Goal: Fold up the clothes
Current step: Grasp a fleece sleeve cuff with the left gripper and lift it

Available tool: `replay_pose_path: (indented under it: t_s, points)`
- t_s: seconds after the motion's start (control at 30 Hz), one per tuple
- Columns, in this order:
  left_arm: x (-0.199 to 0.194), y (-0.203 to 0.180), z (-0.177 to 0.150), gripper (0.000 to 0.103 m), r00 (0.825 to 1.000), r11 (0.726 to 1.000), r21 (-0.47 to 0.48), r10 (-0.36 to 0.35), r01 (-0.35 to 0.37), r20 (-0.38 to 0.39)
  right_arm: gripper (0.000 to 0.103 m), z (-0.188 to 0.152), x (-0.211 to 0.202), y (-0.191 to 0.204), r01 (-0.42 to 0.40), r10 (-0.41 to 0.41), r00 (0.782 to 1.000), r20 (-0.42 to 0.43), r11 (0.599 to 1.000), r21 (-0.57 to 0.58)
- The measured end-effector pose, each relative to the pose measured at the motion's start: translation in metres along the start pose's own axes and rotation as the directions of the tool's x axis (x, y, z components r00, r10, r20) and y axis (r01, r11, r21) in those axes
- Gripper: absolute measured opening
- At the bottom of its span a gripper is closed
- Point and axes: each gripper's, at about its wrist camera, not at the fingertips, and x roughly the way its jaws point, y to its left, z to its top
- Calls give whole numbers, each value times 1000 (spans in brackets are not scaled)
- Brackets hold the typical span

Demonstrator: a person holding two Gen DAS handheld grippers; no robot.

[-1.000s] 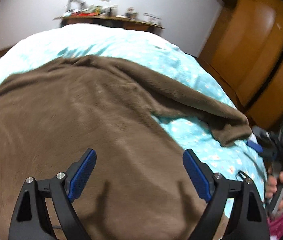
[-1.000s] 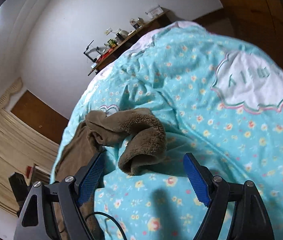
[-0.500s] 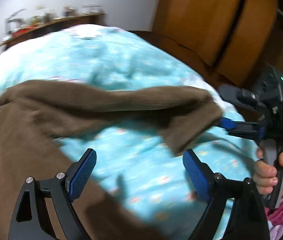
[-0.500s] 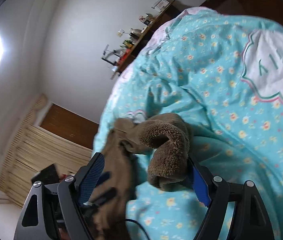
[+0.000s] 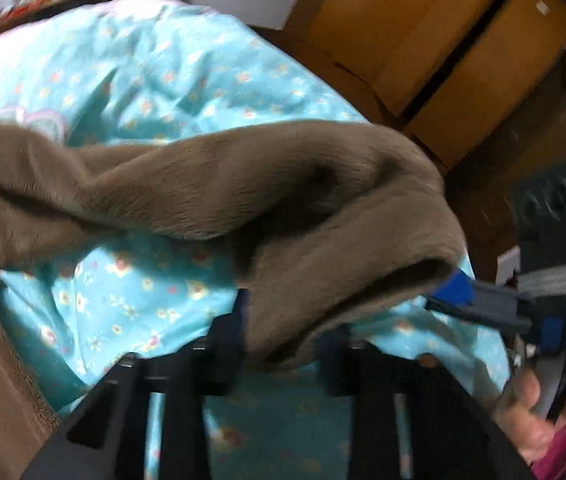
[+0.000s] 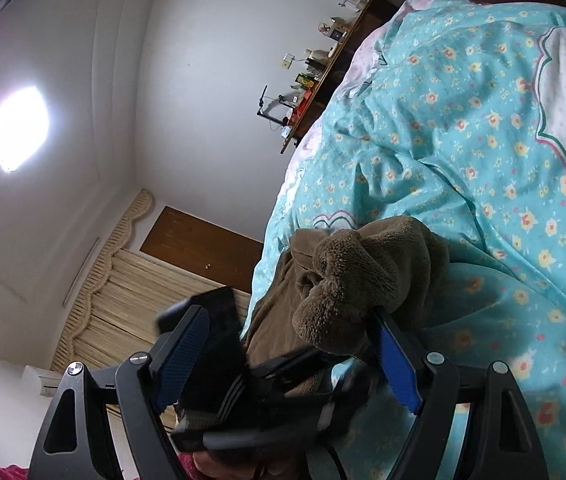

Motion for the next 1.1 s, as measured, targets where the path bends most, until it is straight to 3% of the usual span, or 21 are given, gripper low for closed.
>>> replay_pose_path:
  t_s: [0.03, 0.2, 0.33, 0.47, 0.73, 0.83, 0.93, 1.03, 1.1]
  points:
    - [-1, 3, 0, 16, 1000, 1000, -16, -9, 9, 4, 83, 0, -1, 0, -1, 1, 1000, 7, 1000, 0]
    - [-41, 1, 0, 13, 996, 999, 2, -33, 33, 87, 83, 1, -11, -1, 19, -18, 998, 54, 1000, -16]
    - [-102, 1, 13, 13, 983, 1000, 27, -2, -3, 184, 83, 0, -11, -5, 53, -52, 997, 57, 999, -12]
    - [-172, 22, 27, 13, 961, 999, -16, 42, -39, 272, 83, -2, -7, -4, 79, -78, 996, 40, 997, -27]
    - [-285, 68, 54, 13, 899, 988, -108, 149, -114, 412, 83, -9, 5, -4, 138, -138, 990, -6, 989, -53]
    - [-316, 83, 49, 13, 871, 982, -129, 185, -141, 455, 83, -11, 9, -7, 163, -165, 986, -25, 985, -53]
    - [-347, 114, 22, 13, 843, 965, -200, 247, -169, 477, 83, -12, 12, -7, 180, -182, 983, -30, 982, -65]
    - [-373, 162, -19, 13, 806, 921, -342, 343, -188, 481, 83, -13, 16, -6, 202, -206, 978, -39, 976, -80]
    - [-387, 203, -54, 13, 776, 867, -464, 417, -183, 473, 83, -14, 19, -5, 225, -230, 972, -47, 970, -91]
